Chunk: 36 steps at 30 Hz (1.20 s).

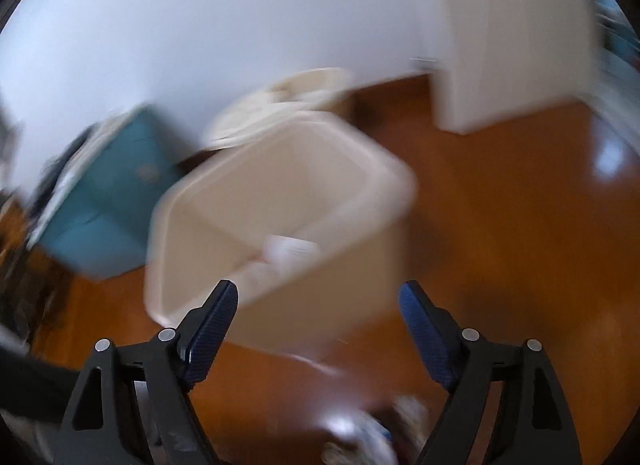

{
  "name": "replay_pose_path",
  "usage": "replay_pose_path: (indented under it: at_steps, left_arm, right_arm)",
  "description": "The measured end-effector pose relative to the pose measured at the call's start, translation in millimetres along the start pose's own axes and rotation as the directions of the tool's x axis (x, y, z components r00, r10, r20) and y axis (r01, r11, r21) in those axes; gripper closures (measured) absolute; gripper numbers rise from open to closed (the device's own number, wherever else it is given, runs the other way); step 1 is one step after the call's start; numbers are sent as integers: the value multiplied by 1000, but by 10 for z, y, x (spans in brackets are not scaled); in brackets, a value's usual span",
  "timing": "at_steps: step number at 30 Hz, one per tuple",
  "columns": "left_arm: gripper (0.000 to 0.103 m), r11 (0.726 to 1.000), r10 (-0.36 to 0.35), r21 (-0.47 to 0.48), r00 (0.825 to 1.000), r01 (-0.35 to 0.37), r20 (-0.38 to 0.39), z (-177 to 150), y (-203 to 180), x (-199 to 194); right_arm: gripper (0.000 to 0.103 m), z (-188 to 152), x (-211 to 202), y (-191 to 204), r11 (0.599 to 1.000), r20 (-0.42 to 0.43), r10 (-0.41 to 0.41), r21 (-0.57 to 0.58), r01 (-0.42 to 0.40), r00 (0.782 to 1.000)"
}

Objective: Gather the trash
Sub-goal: 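Drop the red cigarette pack into the wastebasket with the right tool, then grasp the white medicine box with the right tool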

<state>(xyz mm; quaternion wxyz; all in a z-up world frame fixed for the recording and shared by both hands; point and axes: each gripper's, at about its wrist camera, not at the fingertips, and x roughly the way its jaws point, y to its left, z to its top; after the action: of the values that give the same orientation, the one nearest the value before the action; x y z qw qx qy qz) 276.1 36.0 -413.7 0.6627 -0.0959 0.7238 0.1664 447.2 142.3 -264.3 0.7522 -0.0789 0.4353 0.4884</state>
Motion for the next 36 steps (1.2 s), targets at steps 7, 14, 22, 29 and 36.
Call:
replay_pose_path:
  at_steps: [7,14,22,29,36]
  left_arm:
    - [20,996,-51,-69,999,50,-13,110,15,71]
    - [20,972,-125,-208,990,108,-67,251,152,207]
    - [20,973,-128,-205,988,107,-90,148,145,306]
    - [20,976,-147,-175,985,129,-94,125,216,434]
    - [20,959,-1,282,998,-16,61,608,-19,220]
  right_arm:
    - [15,-1193,-253,-1074,957,-150,-192,188,219,970]
    - [25,-1729,246,-764,1000,-237,-1,20,6,971]
    - [42,-1896,888,-468,984,-325,-49,-179,-11,944]
    - [86,-1924,963,-330,951,-283,-95,-309,3,954]
    - [86,-1786,315,-843,997,-160,17,74,-5,987]
